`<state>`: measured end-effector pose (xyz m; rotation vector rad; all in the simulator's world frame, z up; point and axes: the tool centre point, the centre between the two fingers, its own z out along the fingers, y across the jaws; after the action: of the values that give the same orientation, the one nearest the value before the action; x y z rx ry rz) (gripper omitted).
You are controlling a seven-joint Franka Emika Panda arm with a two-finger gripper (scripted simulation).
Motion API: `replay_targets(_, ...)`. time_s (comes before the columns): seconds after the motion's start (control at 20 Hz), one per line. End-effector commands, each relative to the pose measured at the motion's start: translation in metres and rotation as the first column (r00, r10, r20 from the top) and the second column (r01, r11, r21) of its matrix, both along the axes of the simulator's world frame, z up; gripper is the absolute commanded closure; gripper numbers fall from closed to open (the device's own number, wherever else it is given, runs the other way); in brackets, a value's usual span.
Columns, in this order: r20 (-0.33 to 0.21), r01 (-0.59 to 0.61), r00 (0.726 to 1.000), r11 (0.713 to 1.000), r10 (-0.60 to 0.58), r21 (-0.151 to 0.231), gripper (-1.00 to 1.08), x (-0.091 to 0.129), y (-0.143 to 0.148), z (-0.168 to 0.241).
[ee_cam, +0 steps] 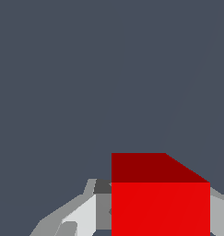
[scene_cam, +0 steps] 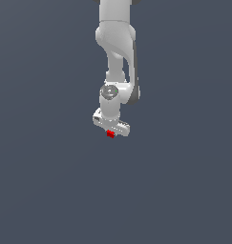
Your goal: Pick up the red cube and move it to a goal position.
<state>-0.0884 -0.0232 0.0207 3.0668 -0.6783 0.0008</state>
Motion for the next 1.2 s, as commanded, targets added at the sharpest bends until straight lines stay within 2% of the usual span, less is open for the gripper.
replay_targets(0.0, 0.0, 0.001, 1.0, 1.0, -0.001, 0.0, 1.08, 0.0, 0.0, 0.0)
replay_targets(0.6, 0.0, 0.0, 1.0, 1.0, 0.0, 0.0, 1.08, 0.001, 0.006, 0.017)
replay_targets(1.15, 0.0, 0.001, 1.0, 1.0, -0.001, 0.0, 1.08, 0.008, 0.033, 0.096)
